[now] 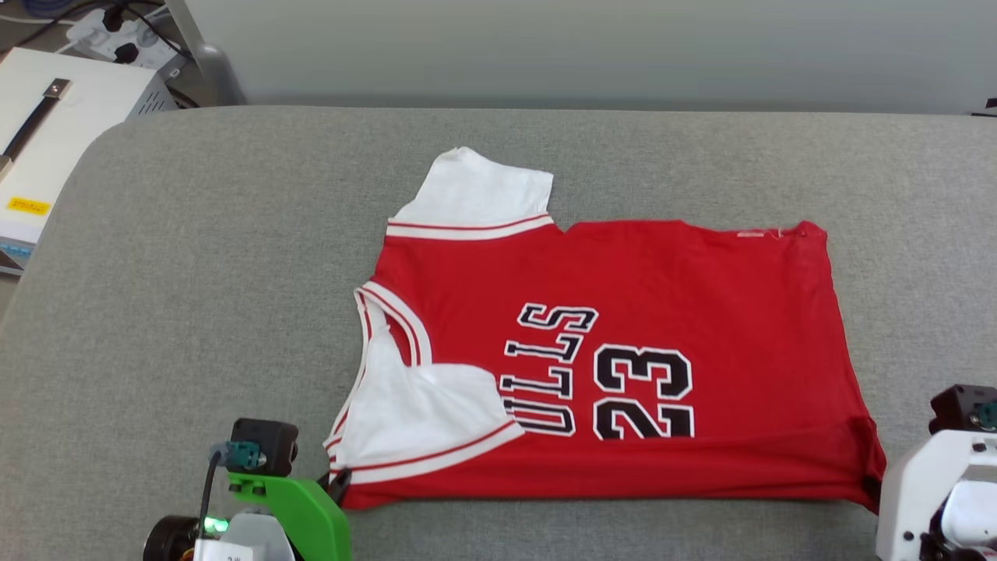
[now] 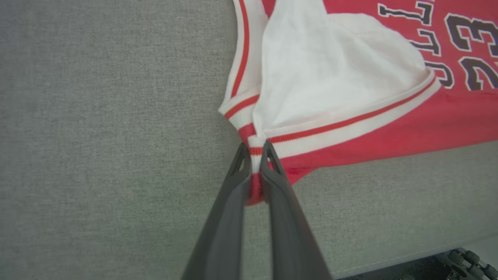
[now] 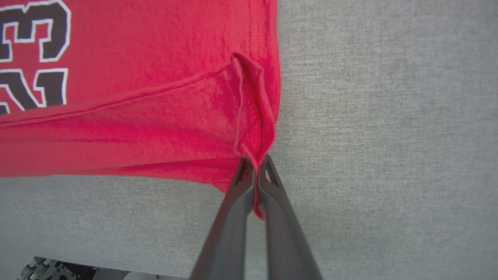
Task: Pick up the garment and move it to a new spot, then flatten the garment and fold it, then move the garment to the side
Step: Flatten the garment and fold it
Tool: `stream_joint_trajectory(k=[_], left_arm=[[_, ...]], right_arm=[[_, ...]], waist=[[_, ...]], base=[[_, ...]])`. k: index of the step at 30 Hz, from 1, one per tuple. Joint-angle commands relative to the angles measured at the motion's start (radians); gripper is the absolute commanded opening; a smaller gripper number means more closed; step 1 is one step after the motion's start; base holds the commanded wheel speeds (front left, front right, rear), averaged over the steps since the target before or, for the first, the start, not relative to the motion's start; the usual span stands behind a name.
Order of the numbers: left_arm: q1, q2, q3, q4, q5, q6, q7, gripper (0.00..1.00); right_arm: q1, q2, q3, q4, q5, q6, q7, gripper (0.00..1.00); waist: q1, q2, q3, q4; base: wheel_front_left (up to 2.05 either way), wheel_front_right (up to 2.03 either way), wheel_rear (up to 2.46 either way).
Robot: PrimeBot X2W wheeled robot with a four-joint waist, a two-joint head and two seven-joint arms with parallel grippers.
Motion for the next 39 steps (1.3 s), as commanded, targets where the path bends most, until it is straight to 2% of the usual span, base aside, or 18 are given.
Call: stream_joint_trajectory(k=[1, 7, 10, 23, 24, 25, 26, 33, 39], left_arm=[[0.023, 0.018, 0.001, -0.006, -0.014, 0.012, 0.007, 0.0], [0.045, 0.033, -0.009, -0.023, -0.022, 0.018, 0.031, 0.0], [0.037, 0.022, -0.013, -0.008, -0.025, 0.01, 0.028, 0.0], [-0.012, -0.022, -0.037, 0.104, -0.021, -0.039, 0.012, 0.0], [-0.014, -0.025, -0.038, 0.11, -0.021, -0.041, 0.009, 0.27], [-0.016, -0.027, -0.038, 0.115, -0.02, -0.041, 0.007, 0.74], [-0.016, -0.028, -0.039, 0.12, -0.019, -0.042, 0.004, 1.0], [-0.032, -0.042, -0.015, 0.123, 0.002, -0.042, -0.081, 1.0], [-0.063, -0.074, 0.036, 0.104, 0.045, -0.068, -0.279, 1.0]], right_arm=[[0.027, -0.012, -0.013, -0.024, 0.006, -0.001, 0.019, 0.0], [0.087, 0.009, -0.043, -0.101, 0.009, -0.001, 0.079, 0.0], [0.093, 0.017, -0.043, -0.105, 0.004, -0.001, 0.091, 0.0], [0.034, 0.018, -0.006, 0.005, -0.001, -0.001, 0.02, 0.0], [0.032, 0.018, -0.004, 0.013, 0.001, -0.001, 0.016, 0.04], [0.03, 0.017, -0.001, 0.016, 0.001, -0.001, 0.008, 0.47], [0.027, 0.018, -0.001, 0.021, 0.003, -0.001, -0.001, 1.0], [0.007, -0.006, 0.004, 0.005, 0.015, -0.001, -0.103, 1.0], [-0.015, -0.034, 0.035, -0.043, 0.053, -0.001, -0.274, 1.0]], waist=[[0.0, -0.0001, -0.009, -0.001], [0.0, -0.0001, 0.004, -0.008], [0.0, -0.0001, 0.016, -0.012], [0.0, -0.0001, 0.049, -0.016], [0.0, -0.0001, 0.048, -0.014], [0.0, -0.0001, 0.044, -0.014], [0.0, -0.0001, 0.039, -0.013], [0.0, -0.0001, -0.009, -0.017], [0.0, -0.0001, -0.048, -0.028]], base=[[0.0, 0.0, 0.0], [0.0, 0.0, 0.0], [0.0, 0.0, 0.0], [0.0, 0.0, 0.0], [0.0, 0.0, 0.0], [0.0, 0.0, 0.0], [0.0, 0.0, 0.0], [0.0, 0.0, 0.0], [0.0, 0.0, 0.0]])
